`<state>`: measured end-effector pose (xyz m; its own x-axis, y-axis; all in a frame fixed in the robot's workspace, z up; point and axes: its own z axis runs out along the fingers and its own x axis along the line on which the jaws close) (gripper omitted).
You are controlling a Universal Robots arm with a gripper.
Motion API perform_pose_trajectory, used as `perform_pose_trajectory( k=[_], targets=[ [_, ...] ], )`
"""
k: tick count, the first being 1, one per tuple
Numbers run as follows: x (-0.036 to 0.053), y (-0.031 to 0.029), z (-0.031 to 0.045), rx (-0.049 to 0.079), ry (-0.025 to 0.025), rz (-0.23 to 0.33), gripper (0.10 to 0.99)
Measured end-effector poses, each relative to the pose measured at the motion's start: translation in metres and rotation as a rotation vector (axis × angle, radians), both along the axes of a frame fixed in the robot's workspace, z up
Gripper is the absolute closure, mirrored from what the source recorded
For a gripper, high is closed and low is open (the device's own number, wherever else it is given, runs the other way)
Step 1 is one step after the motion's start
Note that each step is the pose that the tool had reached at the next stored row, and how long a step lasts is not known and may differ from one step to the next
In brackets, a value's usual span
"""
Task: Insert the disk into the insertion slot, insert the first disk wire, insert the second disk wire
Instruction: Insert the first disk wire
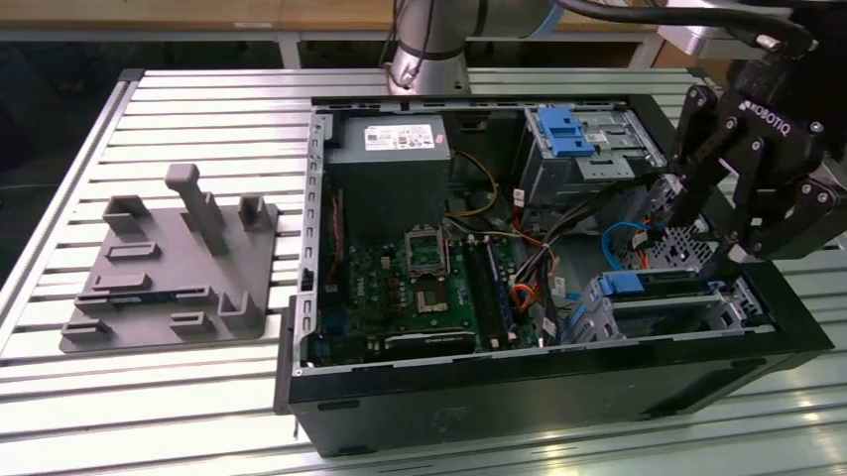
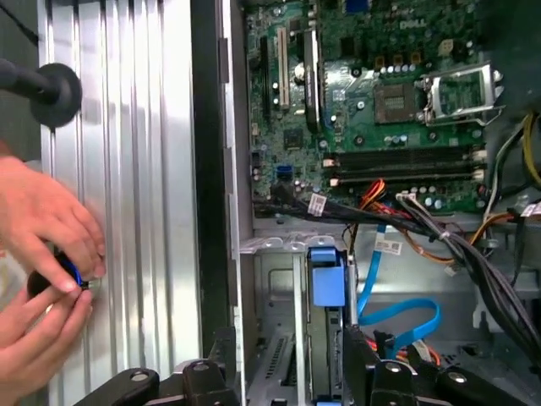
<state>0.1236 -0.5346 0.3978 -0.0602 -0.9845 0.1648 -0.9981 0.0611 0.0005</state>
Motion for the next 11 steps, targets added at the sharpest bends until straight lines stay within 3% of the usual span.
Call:
perform_pose_trajectory(
  k=[1,2,6,7,9,11],
  targets=[
    [-0.0001,0.0005,-0.0002,0.0,-0.0107,-0.001,0.471],
    [-0.0001,0.0009,-0.0003,0.0,-0.0181,-0.005,0.471],
    [-0.0008,0.0012,-0.0022,-0.003,-0.0261,-0.038,0.471],
    [-0.0017,0.0012,-0.0024,-0.013,-0.0273,-0.042,0.471],
    [-0.004,0.0027,-0.0028,-0.049,-0.0285,-0.043,0.471],
    [-0.004,0.0101,-0.0035,-0.073,-0.0295,-0.042,0.471]
  ],
)
